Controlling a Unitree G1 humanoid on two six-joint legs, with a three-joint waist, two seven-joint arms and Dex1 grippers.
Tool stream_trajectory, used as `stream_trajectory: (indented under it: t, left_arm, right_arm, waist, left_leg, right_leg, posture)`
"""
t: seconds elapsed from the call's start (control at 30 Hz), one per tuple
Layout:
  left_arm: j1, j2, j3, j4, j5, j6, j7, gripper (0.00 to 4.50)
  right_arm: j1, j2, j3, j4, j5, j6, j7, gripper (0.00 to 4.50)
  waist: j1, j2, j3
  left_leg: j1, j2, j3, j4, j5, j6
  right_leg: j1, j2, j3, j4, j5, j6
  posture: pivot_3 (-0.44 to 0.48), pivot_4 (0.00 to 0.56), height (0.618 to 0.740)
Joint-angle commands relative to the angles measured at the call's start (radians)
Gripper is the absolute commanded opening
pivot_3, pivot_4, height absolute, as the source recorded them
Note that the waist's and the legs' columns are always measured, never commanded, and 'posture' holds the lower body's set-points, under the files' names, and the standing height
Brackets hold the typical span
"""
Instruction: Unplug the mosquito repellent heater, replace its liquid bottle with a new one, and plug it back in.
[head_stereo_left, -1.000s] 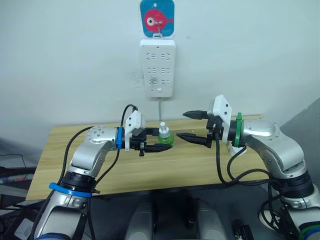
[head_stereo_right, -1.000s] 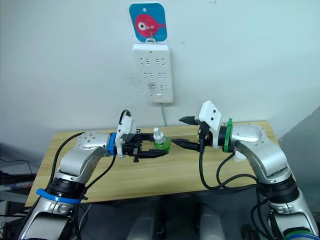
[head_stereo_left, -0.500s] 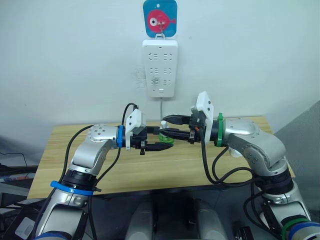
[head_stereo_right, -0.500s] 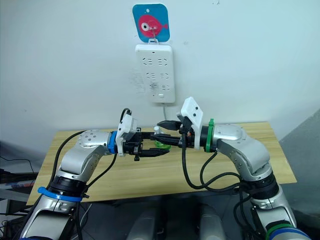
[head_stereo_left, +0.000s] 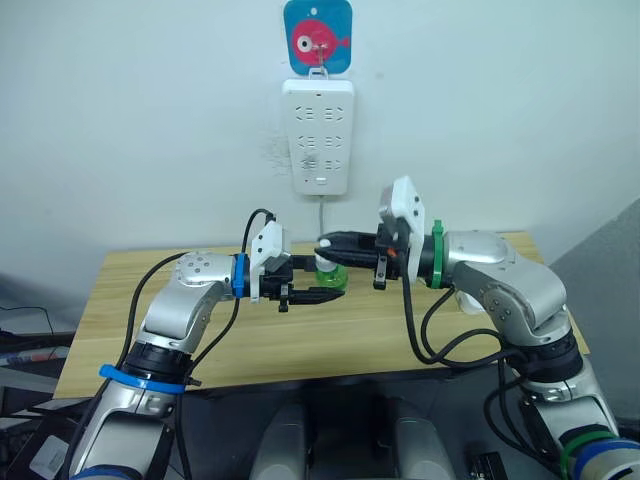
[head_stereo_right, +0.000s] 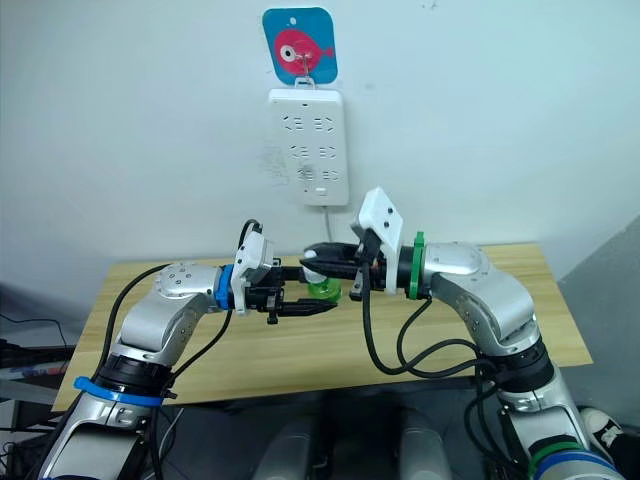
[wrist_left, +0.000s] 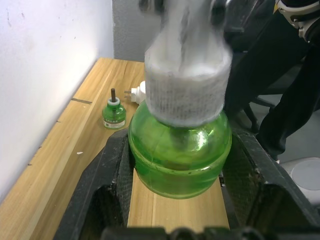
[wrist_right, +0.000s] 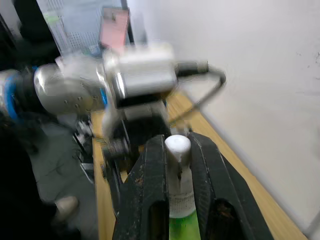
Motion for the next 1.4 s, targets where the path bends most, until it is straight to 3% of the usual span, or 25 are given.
stream_trajectory:
  t: [0.03, 0.27, 0.47, 0.63, 0.83, 1.1, 1.4]
  left_arm:
    - [0.013, 0.004, 0.011, -0.028, 0.002, -0.027, 0.004, 2.22]
    - [0.04, 0.006, 0.031, -0.01, 0.016, -0.065, 0.032, 2.22]
    - [0.067, 0.009, 0.068, -0.026, 0.014, -0.08, 0.081, 2.22]
    - [0.109, 0.035, 0.085, -0.071, 0.0, -0.061, 0.089, 2.22]
    - [0.141, 0.068, 0.109, -0.115, -0.009, -0.031, 0.115, 2.22]
    - [0.21, 0.122, 0.134, -0.211, -0.049, 0.042, 0.114, 2.22]
    - [0.232, 0.173, 0.145, -0.26, -0.083, 0.087, 0.106, 2.22]
  right_arm:
    - [-0.119, 0.045, -0.125, -0.031, 0.101, 0.049, -0.097, 0.27]
    - [-0.004, 0.007, -0.107, -0.025, -0.035, -0.027, -0.2, 0.27]
    - [0.2, 0.0, -0.038, -0.001, -0.282, -0.259, -0.318, 0.27]
    - [0.316, 0.062, -0.036, 0.172, -0.431, -0.471, -0.439, 0.27]
    - [0.328, 0.122, -0.077, 0.429, -0.535, -0.69, -0.573, 0.27]
    - [0.365, 0.155, -0.07, 0.563, -0.587, -0.834, -0.607, 0.27]
    - [0.346, 0.197, -0.095, 0.712, -0.592, -0.897, -0.643, 0.27]
  waist:
    - [-0.002, 0.0, 0.0]
    - [0.005, 0.0, -0.004]
    - [0.0, 0.0, -0.004]
    - [-0.006, 0.0, -0.004]
    - [-0.008, 0.001, -0.003]
    - [-0.01, 0.009, 0.014]
    - [-0.011, 0.015, 0.031]
  left_leg:
    - [0.0, 0.0, 0.0, 0.0, 0.0, 0.0]
    - [0.0, -0.002, -0.002, 0.0, -0.001, 0.001]
    - [0.0, -0.001, -0.002, 0.0, -0.001, 0.001]
    - [0.0, -0.001, -0.001, -0.001, -0.001, 0.001]
    - [0.0, -0.001, -0.002, -0.001, -0.001, 0.001]
    - [0.0, 0.0, -0.003, -0.003, -0.001, 0.001]
    - [0.0, 0.0, -0.003, -0.003, -0.001, 0.001]
  right_leg:
    - [0.0, 0.0, 0.0, 0.0, 0.0, 0.0]
    - [0.001, 0.0, 0.001, -0.001, 0.0, 0.0]
    - [0.001, 0.0, 0.002, 0.0, 0.0, 0.0]
    - [0.0, 0.0, 0.002, 0.0, -0.001, 0.0]
    - [0.0, 0.0, 0.003, -0.001, -0.004, -0.001]
    - [0.0, 0.0, 0.005, -0.001, -0.006, -0.004]
    - [-0.001, 0.0, 0.005, 0.0, -0.01, -0.006]
  posture:
    - [-0.096, 0.182, 0.74]
    - [-0.103, 0.196, 0.74]
    - [-0.101, 0.212, 0.74]
    - [-0.093, 0.231, 0.74]
    - [-0.073, 0.266, 0.74]
    - [-0.055, 0.314, 0.74]
    - [-0.049, 0.328, 0.74]
